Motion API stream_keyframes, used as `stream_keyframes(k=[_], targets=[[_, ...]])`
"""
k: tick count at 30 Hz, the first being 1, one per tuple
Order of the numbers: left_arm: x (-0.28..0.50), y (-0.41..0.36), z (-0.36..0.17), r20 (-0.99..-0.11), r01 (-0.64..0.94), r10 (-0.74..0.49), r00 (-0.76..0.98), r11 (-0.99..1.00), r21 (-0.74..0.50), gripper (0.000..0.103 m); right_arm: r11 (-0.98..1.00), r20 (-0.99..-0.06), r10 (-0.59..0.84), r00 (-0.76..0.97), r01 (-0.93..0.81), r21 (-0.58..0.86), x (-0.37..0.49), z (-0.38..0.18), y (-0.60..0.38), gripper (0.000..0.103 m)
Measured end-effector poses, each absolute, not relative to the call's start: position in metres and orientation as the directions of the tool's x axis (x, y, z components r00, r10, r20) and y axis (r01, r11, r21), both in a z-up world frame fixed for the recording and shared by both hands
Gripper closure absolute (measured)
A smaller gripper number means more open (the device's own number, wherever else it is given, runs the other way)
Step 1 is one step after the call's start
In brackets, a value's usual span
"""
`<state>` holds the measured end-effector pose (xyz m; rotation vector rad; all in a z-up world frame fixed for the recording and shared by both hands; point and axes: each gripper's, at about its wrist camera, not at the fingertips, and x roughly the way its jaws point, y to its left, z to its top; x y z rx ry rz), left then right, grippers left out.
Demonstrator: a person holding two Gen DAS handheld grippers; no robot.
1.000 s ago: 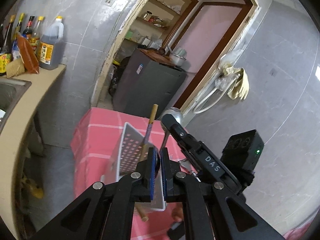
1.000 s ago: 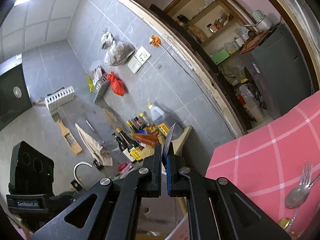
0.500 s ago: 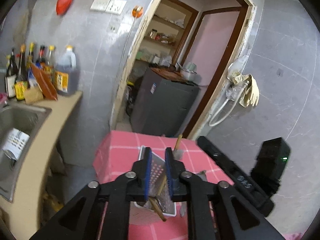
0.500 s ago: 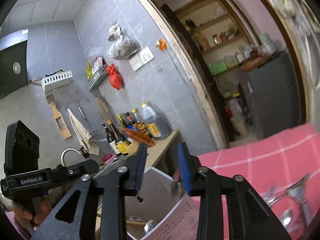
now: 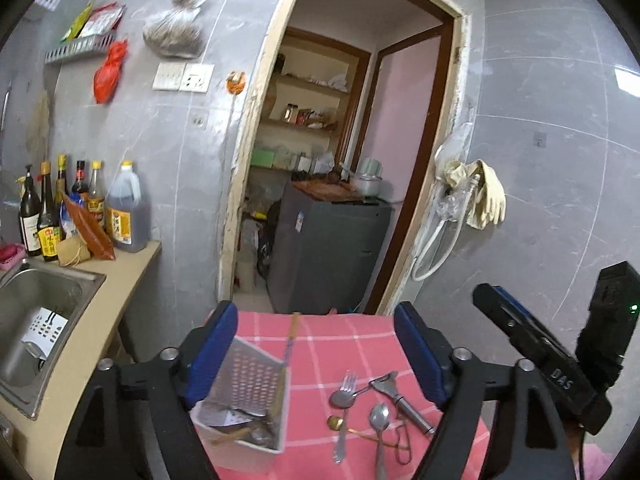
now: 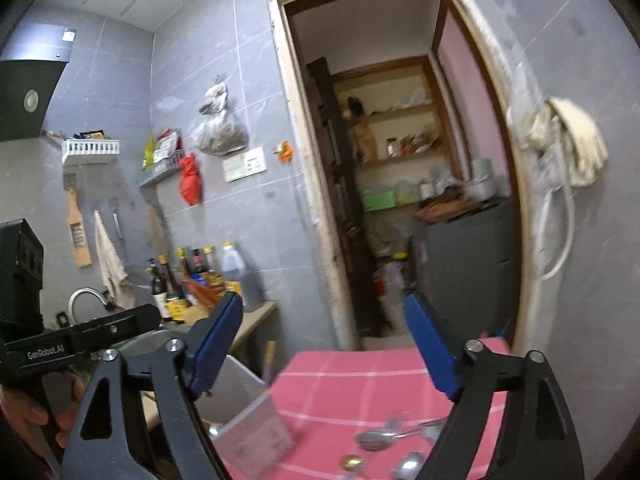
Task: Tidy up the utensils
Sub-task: 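Move both open tools back over the loose utensils on the cloth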
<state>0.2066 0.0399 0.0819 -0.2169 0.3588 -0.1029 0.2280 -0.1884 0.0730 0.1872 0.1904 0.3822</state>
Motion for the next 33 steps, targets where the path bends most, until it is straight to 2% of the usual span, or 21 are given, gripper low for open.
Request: stream_keyframes(k=[2, 7, 13, 23, 33], targets=[[0.205, 0.027, 0.08, -0.331, 0.061, -0.133, 0.934, 0.974, -0.217, 0.014, 0.928, -0.147, 0.348, 0.926, -0.318, 0.192, 0.218, 0.078, -0.205, 0.013], [0.198, -0.002, 0.07, -0.325, 0.043, -0.101, 0.94, 0.983, -0.181, 0.006, 0.955, -0.152, 0.278, 0.949, -0.255, 0.153, 0.204, 0.078, -0.235, 0.001], [0.191, -0.033, 0.05, -0.336, 0.003, -0.045, 0.941, 0.992, -0.125, 0.003, 0.973, -0.179, 0.219, 0.959, -0.201, 0.117, 0.198, 0.061, -0.262, 0.001], [0.195, -0.07, 0.004, -0.394, -0.054, 0.007, 0.919, 0.993, -0.109, 0.003, 0.969, -0.247, 0.238, 0.939, -0.212, 0.128, 0.216, 0.017, -0.29, 0.001], [0.23, -0.089, -0.058, -0.53, -0.075, -0.003, 0.848, 0.989, -0.125, 0.003, 0.935, -0.372, 0.35, 0.86, -0.293, 0.203, 0.261, -0.052, -0.309, 0.001]])
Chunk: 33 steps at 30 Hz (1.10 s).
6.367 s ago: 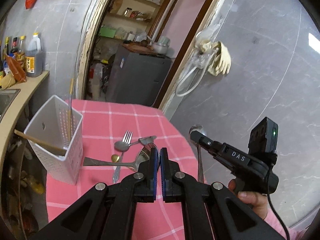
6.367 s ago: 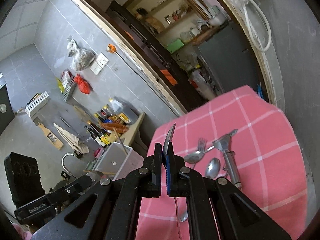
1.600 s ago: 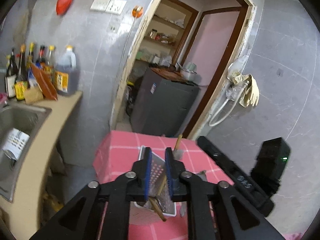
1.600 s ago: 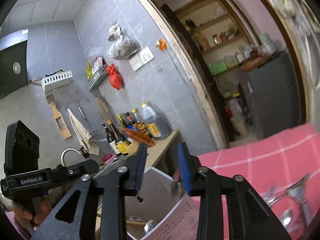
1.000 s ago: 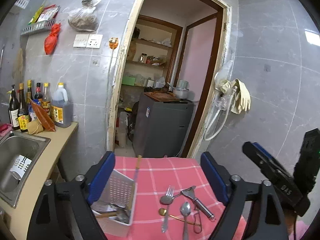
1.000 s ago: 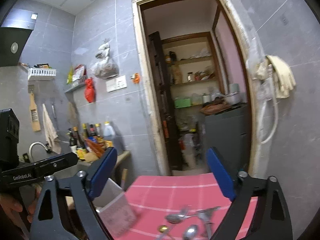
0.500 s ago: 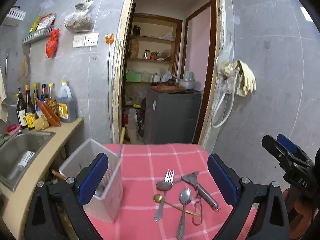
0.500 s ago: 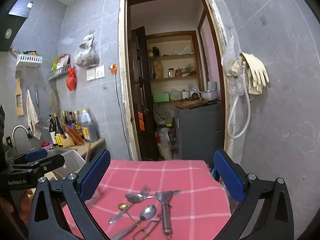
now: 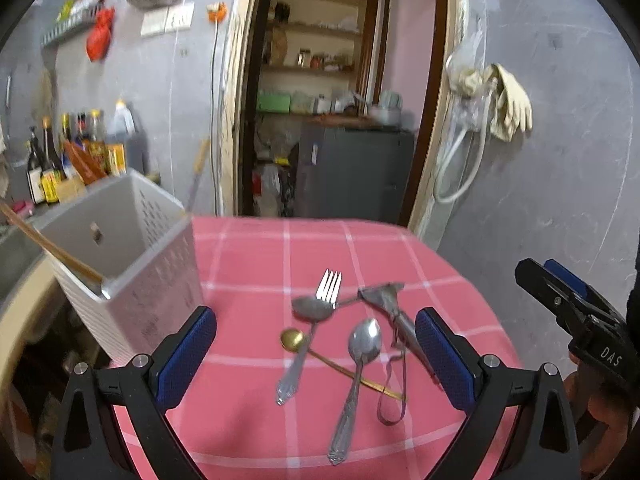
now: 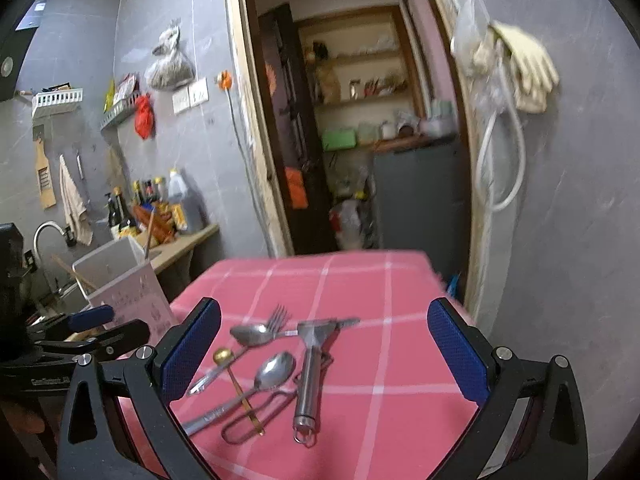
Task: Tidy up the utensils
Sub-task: 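Move both open tools back over the loose utensils on the cloth, then close the right tool on the silver peeler handle and lift it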
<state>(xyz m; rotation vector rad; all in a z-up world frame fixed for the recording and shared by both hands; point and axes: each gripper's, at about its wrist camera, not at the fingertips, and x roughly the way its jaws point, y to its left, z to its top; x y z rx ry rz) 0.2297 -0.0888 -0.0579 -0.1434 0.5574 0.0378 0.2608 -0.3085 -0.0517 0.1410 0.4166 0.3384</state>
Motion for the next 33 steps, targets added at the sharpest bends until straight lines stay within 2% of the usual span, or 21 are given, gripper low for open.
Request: stream_keyframes(k=[8, 12, 20, 24, 28, 33], targets=[[0.262, -0.084, -0.099, -0.602, -0.102, -0.029, 0.798, 0.978, -0.182, 0.004, 0.898, -0.456, 0.435, 0.777, -0.339, 0.281, 0.302, -0.096, -0.31, 0.002], [0.279, -0.079, -0.112, -0.62, -0.108, -0.05, 0.783, 0.971, -0.215, 0.01, 0.88, -0.504, 0.471, 0.724, -0.346, 0.324, 0.322, -0.114, -0.307, 0.01], [0.319, -0.067, -0.132, -0.653, -0.134, -0.109, 0.749, 0.941, -0.311, 0.031, 0.837, -0.579, 0.544, 0.607, -0.343, 0.427, 0.367, -0.149, -0.289, 0.033], [0.339, -0.061, -0.142, -0.67, -0.16, -0.137, 0.729, 0.918, -0.362, 0.04, 0.813, -0.611, 0.579, 0.539, -0.332, 0.478, 0.39, -0.166, -0.276, 0.049], [0.353, -0.058, -0.151, -0.682, -0.178, -0.169, 0.711, 0.896, -0.407, 0.055, 0.789, -0.635, 0.611, 0.473, -0.303, 0.534, 0.41, -0.188, -0.26, 0.065], [0.363, -0.054, -0.163, -0.704, -0.224, -0.193, 0.683, 0.863, -0.453, 0.067, 0.764, -0.634, 0.641, 0.433, -0.283, 0.58, 0.419, -0.203, -0.249, 0.073]])
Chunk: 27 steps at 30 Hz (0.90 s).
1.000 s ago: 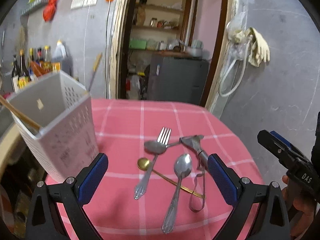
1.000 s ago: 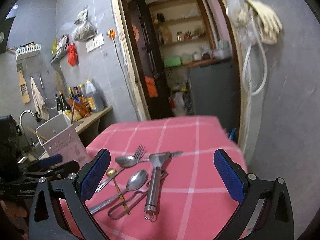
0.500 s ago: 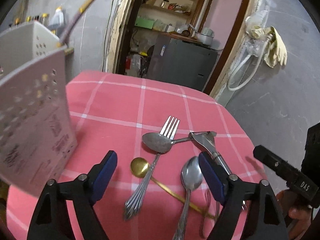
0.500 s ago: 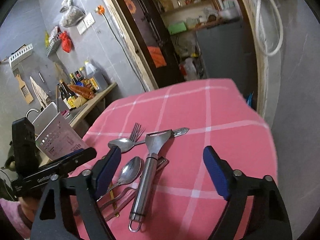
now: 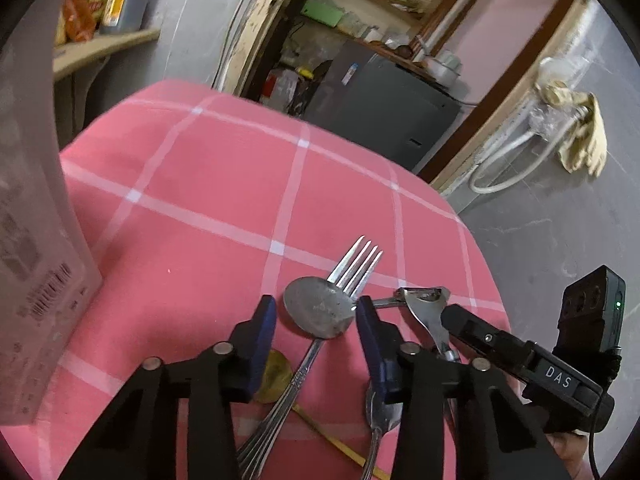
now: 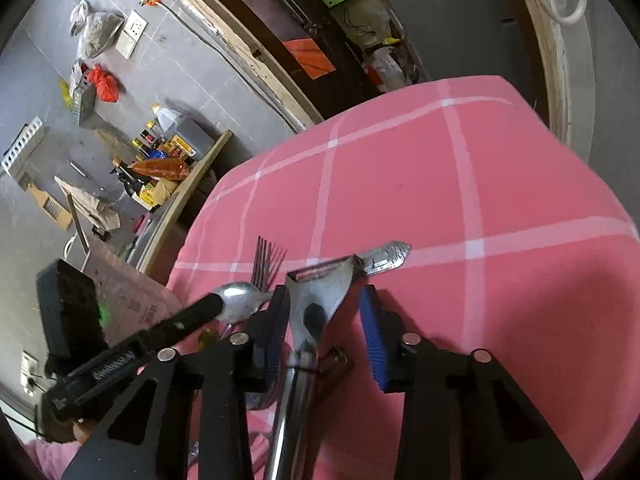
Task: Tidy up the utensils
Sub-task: 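Close the right tool on the silver peeler handle and lift it, then carry the peeler with the right tool over the white caddy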
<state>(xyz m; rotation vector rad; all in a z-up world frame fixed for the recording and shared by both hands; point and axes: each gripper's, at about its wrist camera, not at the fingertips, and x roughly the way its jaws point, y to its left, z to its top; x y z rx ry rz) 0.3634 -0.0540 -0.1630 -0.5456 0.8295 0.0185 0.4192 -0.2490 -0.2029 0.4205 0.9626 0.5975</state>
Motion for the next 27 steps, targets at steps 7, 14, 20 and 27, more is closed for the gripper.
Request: stream_keyframes(k=[7, 14, 20, 27], targets=[[0.368, -0.052, -0.171, -0.726, -0.283, -0.173, 0.665, 0.842, -0.459, 0.092, 0.714, -0.617, 0.692, 0.375, -0.23, 0.661, 0.431, -0.217, -0.248, 0.087], [0.363, -0.059, -0.156, -0.708, -0.273, -0.146, 0.691, 0.854, -0.442, 0.096, 0.665, -0.549, 0.728, 0.411, -0.227, 0.711, 0.413, -0.203, -0.26, 0.101], [0.356, -0.067, -0.117, -0.667, -0.215, -0.114, 0.736, 0.895, -0.39, 0.099, 0.683, -0.531, 0.701, 0.476, -0.235, 0.692, 0.382, -0.178, -0.28, 0.101], [0.341, -0.07, -0.068, -0.621, -0.14, -0.088, 0.779, 0.941, -0.309, 0.1, 0.7, -0.474, 0.649, 0.595, -0.223, 0.678, 0.336, -0.139, -0.308, 0.101]])
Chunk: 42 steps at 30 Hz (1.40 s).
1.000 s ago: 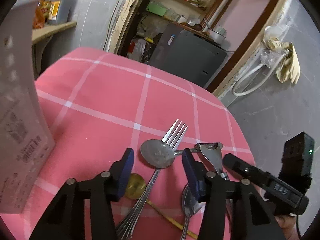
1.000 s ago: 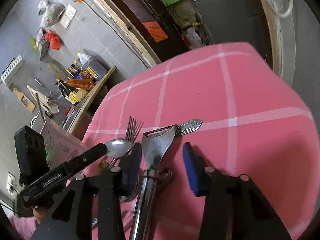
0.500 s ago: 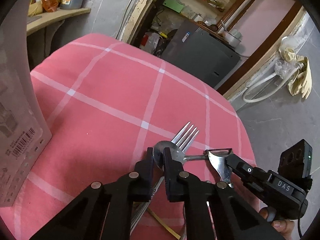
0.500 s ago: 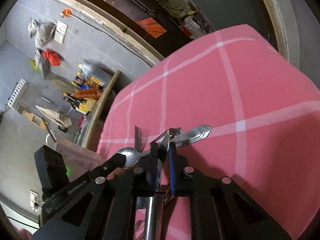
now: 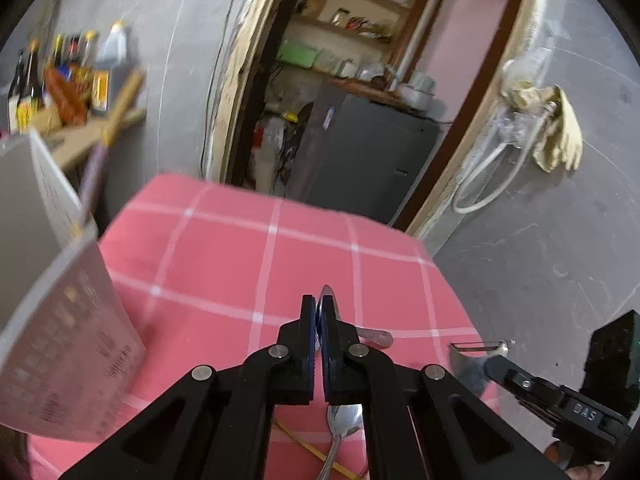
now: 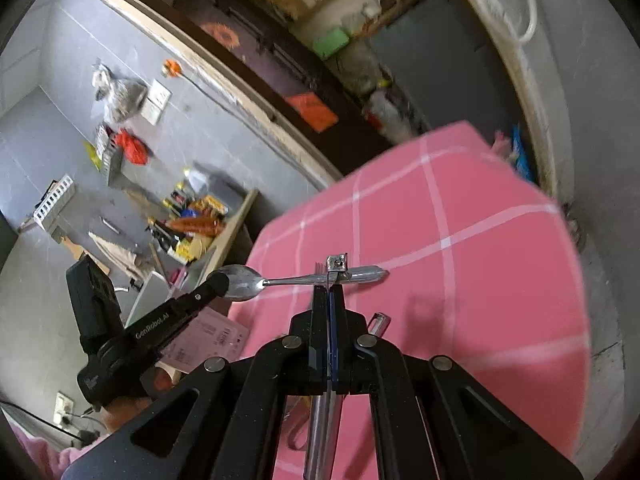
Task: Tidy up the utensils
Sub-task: 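Carry the peeler with the right tool over the white caddy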
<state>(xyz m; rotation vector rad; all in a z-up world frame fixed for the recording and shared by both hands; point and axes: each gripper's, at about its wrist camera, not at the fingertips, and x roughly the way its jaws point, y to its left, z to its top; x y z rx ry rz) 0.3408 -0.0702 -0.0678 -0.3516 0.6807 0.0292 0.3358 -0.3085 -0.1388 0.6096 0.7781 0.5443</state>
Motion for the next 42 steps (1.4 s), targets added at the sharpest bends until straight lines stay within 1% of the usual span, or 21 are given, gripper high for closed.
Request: stream_keyframes(k=[3, 10, 17, 22, 28, 32, 38, 42], targets=[[0.331, -0.067, -0.045, -0.601, -0.099, -0.102, 0.793, 0.951, -0.293, 0.1, 0.716, -0.449, 0.618, 0.646, -0.225, 0.661, 0.321, -0.118, -0.314, 0.101], [0.305, -0.051, 0.017, -0.549, -0.033, -0.119, 0.827, 0.965, -0.26, 0.1, 0.758, -0.363, 0.545, 0.756, -0.259, 0.598, 0.291, -0.05, -0.309, 0.101], [0.272, -0.016, 0.086, -0.511, 0.004, -0.108, 0.853, 0.98, -0.2, 0.1, 0.765, -0.218, 0.521, 0.825, -0.338, 0.548, 0.273, 0.029, -0.277, 0.101], [0.249, 0.017, 0.122, -0.494, -0.009, -0.07, 0.867, 0.988, -0.156, 0.1, 0.742, -0.128, 0.545, 0.829, -0.405, 0.534, 0.27, 0.068, -0.242, 0.101], [0.223, 0.064, 0.15, -0.497, -0.061, 0.011, 0.868, 0.994, -0.086, 0.1, 0.711, -0.071, 0.593, 0.802, -0.481, 0.512, 0.271, 0.083, -0.189, 0.101], [0.212, 0.085, 0.159, -0.502, -0.098, 0.071, 0.862, 0.995, -0.029, 0.1, 0.729, -0.04, 0.59, 0.807, -0.51, 0.456, 0.271, 0.089, -0.152, 0.101], [0.209, 0.098, 0.148, -0.541, -0.128, 0.132, 0.831, 0.991, 0.045, 0.1, 0.778, -0.01, 0.554, 0.832, -0.513, 0.364, 0.272, 0.082, -0.111, 0.101], [0.214, 0.091, 0.133, -0.571, -0.115, 0.16, 0.805, 0.987, 0.115, 0.1, 0.793, -0.023, 0.54, 0.841, -0.5, 0.347, 0.287, 0.068, -0.092, 0.101]])
